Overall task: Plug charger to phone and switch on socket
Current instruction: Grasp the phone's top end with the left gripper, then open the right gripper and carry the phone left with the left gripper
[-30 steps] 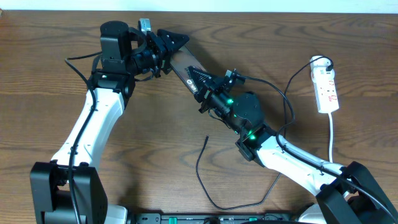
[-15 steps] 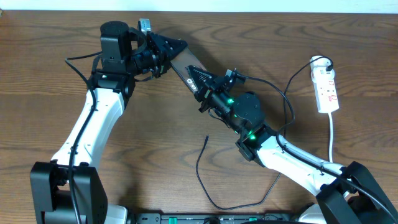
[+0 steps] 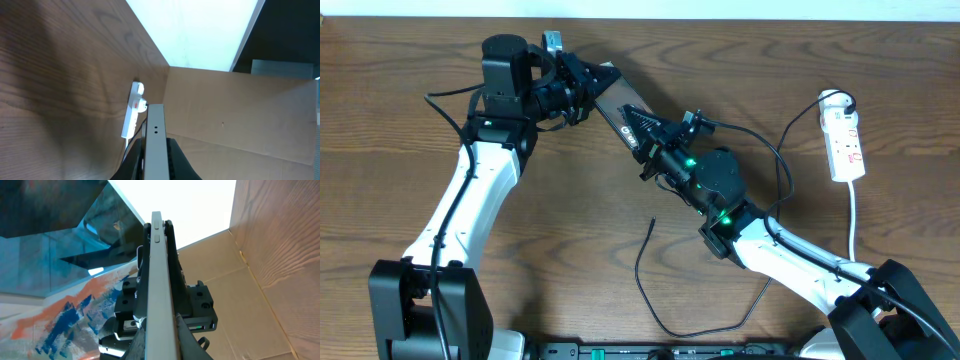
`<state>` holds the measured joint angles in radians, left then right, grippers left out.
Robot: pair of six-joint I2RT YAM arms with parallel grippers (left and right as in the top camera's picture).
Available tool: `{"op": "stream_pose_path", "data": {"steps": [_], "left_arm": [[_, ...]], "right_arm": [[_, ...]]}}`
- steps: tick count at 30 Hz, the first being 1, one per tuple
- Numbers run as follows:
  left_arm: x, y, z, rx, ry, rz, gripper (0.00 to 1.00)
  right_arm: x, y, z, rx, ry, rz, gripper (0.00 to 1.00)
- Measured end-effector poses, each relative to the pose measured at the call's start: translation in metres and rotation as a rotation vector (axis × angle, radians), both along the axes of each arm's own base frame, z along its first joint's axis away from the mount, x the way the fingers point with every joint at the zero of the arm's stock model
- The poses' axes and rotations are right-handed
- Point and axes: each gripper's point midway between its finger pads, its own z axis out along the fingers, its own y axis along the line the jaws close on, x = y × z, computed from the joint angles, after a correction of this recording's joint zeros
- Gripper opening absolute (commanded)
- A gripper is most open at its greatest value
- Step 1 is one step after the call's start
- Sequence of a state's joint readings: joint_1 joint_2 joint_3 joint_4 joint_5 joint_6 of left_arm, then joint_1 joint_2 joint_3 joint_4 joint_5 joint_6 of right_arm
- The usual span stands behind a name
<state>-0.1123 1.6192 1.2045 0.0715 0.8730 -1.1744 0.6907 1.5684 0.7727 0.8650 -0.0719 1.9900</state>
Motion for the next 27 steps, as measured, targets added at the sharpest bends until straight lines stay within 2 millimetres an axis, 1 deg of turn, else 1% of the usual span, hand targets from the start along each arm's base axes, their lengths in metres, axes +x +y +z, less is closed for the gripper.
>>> {"op": "stream_pose_path", "data": {"steps": [2,4,5,6,8,10,11,12,13,14,15,16,17,20,22,25,27], "left_arm": [[0.0,0.0,0.0,0.0,0.0,0.0,0.08],[0.0,0.0,-0.001,0.001,0.001,0.0,0.07],[0.0,0.0,-0.001,0.002,0.0,0.0,0.07],[0.0,0.0,-0.001,0.003,0.0,0.0,0.07],[0.0,0.0,-0.002,0.01,-0.01,-0.003,0.07],[0.0,0.001,-0.002,0.015,-0.016,-0.001,0.08],[0.001,0.001,-0.002,0.016,-0.017,0.0,0.08],[0.001,0.001,-0.002,0.018,-0.019,0.0,0.07],[0.001,0.001,-0.002,0.018,-0.019,0.0,0.07],[0.001,0.001,-0.002,0.018,-0.02,0.0,0.08],[0.001,0.001,-0.002,0.018,-0.02,0.0,0.07],[0.001,0.001,-0.002,0.018,-0.02,-0.001,0.08],[0.001,0.001,-0.002,0.019,-0.021,-0.001,0.07],[0.002,0.004,-0.002,0.02,-0.023,0.005,0.07],[0.004,0.01,-0.002,0.021,-0.023,0.019,0.07],[0.009,0.025,-0.001,0.026,-0.032,0.046,0.08],[0.013,0.042,0.0,0.029,-0.045,0.067,0.07]], "right_arm": [[0.0,0.0,0.0,-0.002,0.002,0.0,0.06],[0.0,0.0,-0.002,-0.006,0.006,0.0,0.08],[0.0,0.0,-0.003,-0.008,0.01,0.001,0.1],[0.0,0.0,-0.004,-0.01,0.014,0.002,0.16],[0.0,0.001,-0.007,-0.014,0.027,0.003,0.25],[-0.001,0.001,-0.009,-0.015,0.034,0.008,0.43],[-0.001,0.002,-0.009,-0.018,0.033,0.011,0.51],[-0.001,0.002,-0.009,-0.016,0.036,0.012,0.62],[-0.001,0.002,-0.009,-0.01,0.041,0.011,0.7],[-0.001,0.002,-0.009,-0.009,0.043,0.011,0.82],[-0.001,0.002,-0.009,-0.01,0.044,0.011,0.91],[-0.001,0.002,-0.009,-0.012,0.04,0.013,0.96],[-0.001,0.002,-0.009,-0.012,0.04,0.014,0.99],[-0.002,0.002,-0.009,-0.012,0.04,0.015,0.99],[-0.002,0.002,-0.009,-0.012,0.041,0.016,0.99],[-0.002,0.002,-0.009,-0.027,0.026,0.014,0.99],[-0.002,0.002,-0.009,-0.05,0.003,0.013,0.99]]}}
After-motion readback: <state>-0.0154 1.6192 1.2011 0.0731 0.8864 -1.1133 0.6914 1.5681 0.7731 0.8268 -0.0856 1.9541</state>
